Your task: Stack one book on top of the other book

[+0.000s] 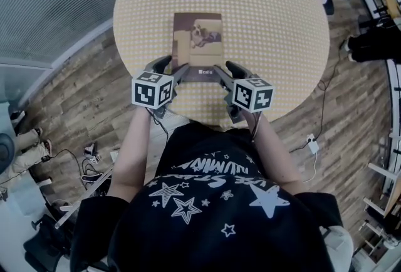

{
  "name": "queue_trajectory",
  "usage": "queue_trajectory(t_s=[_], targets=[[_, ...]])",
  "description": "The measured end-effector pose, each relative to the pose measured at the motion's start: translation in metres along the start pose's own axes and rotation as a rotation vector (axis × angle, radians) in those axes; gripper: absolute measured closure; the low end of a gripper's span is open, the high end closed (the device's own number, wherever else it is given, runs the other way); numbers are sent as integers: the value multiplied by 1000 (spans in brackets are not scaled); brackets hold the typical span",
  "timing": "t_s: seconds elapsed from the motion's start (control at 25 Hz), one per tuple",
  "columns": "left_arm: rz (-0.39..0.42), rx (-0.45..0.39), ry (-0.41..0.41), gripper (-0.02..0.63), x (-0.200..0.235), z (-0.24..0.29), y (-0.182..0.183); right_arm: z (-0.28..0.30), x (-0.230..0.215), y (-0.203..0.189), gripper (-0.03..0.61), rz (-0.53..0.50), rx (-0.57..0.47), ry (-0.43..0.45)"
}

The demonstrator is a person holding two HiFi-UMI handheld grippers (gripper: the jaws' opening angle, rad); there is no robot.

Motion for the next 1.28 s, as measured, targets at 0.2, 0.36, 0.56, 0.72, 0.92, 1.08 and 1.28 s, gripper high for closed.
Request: queue_trajectory(t_s=[0.2,0.36,0.56,0.72,0.92,1.08,1.28], targets=[[24,-108,78,375,-9,-14,26,-18,-8,29,371,-55,-46,5],[32,-185,146,409,-26,-22,45,-39,-13,56,373,-72,-125,44],[42,-261,205,481,-53,-27,68,-65,-21,83,461,-115,-179,82],[109,-259,294,554,-76,-22,81,-79,-22,95,495,-255,-140,108],[93,-286,335,574,-116,-2,101,-109,-33,106,520,-344,-106,175],[94,-304,351,580,-153,17,117,-138,-57,117,525,-346,-113,198],[102,-316,368,582,-198,35,132,-176,-90,125,525,-325,-134,230]])
Point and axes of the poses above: the fingertips, and each gripper's own axes: z forward along the fingers, x to its left, y out of its top, the point moved 6 cm from there along -z, backward along the fingers, and after that the axes turned 13 degrees about z, right-handed, at the moved point
